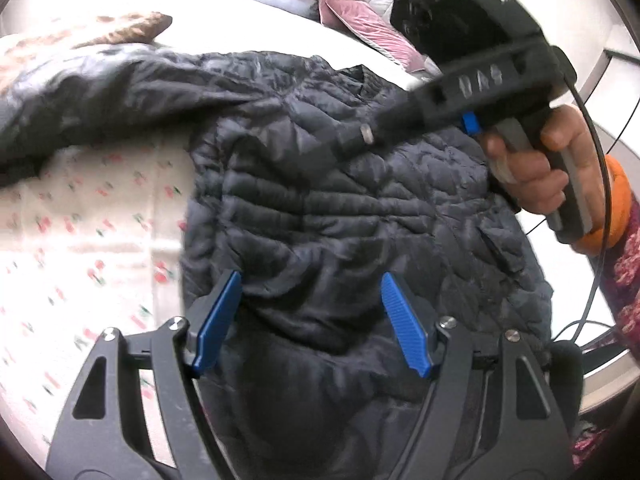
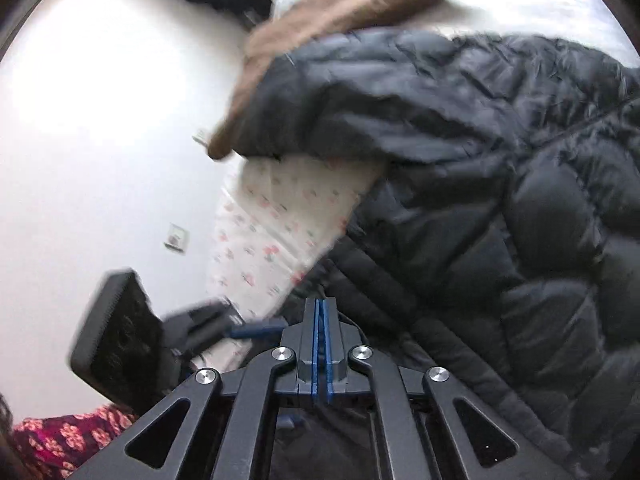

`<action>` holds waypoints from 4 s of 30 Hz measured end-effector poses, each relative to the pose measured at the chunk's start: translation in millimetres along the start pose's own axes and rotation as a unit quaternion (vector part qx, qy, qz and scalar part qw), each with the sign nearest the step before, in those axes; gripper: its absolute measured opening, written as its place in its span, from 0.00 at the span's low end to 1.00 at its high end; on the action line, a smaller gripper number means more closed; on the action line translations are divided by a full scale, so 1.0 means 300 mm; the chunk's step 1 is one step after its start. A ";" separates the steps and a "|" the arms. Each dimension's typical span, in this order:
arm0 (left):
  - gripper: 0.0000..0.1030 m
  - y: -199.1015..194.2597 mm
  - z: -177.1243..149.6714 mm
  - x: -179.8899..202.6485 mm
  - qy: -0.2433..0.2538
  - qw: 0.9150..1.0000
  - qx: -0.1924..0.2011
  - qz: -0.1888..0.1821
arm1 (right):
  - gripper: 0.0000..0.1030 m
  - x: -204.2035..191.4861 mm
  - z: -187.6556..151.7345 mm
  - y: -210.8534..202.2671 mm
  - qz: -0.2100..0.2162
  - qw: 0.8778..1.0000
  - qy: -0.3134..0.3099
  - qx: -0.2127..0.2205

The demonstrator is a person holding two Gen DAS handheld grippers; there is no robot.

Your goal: Fold large clothes

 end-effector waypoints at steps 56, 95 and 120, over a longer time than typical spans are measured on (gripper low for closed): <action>0.04 0.262 0.064 0.179 0.272 0.924 -0.262 -0.057 | 0.09 -0.183 -0.692 0.259 -0.485 0.688 -0.535 0.071; 0.02 -0.040 0.097 -0.097 -0.013 0.997 0.074 -0.021 | 0.09 0.107 -0.338 -0.040 -0.157 0.975 -0.132 0.089; 0.53 0.054 0.211 -0.173 -0.048 0.998 -0.016 -0.044 | 0.29 0.229 -0.276 -0.153 -0.164 0.973 -0.014 0.159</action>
Point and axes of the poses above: each gripper's, at about its wrist camera, not at the fingertips, and y roughly the way its jaws point, x to its right, z to its top, the point moved 4 cm from there along y, roughly the way its jaws point
